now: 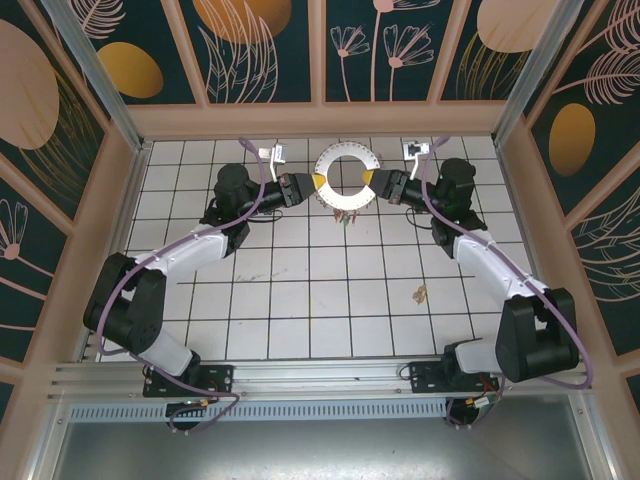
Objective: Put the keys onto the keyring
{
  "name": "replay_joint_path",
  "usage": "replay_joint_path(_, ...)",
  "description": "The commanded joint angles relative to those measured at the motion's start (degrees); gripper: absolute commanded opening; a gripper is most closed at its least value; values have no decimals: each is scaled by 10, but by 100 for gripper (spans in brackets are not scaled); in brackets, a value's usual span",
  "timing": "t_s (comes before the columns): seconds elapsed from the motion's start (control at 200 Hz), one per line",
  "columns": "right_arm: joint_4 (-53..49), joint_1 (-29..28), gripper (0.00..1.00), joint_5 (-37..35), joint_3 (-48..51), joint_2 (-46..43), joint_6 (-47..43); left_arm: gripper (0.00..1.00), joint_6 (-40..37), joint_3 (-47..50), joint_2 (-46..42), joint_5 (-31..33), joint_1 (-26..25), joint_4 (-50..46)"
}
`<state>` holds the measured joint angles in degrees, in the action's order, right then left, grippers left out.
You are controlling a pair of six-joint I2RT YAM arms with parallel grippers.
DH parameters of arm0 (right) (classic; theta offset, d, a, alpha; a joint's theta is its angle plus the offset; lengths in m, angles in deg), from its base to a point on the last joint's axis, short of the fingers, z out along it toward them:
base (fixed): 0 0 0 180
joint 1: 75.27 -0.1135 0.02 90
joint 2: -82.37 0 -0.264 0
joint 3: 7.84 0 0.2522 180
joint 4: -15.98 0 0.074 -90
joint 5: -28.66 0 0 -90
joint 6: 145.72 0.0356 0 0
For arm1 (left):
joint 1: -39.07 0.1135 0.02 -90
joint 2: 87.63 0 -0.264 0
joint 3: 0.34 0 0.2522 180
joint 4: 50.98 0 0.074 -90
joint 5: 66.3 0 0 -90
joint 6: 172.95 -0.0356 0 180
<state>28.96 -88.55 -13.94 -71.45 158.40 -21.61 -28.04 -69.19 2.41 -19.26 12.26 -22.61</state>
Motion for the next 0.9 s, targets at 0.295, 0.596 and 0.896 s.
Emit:
replay_joint_path(0.295, -43, 1, 45, -247, 85, -166, -121, 0, -102, -39, -63, 7, -3, -67)
replay_joint_path(0.596, 45, 0, 39, -273, 207, -283, -258, 0, -361, -125, -83, 101, -5, -372)
replay_joint_path(0.896, 112, -109, 35, -302, 275, -302, -484, 0, -336, -124, -93, 15, -5, -322)
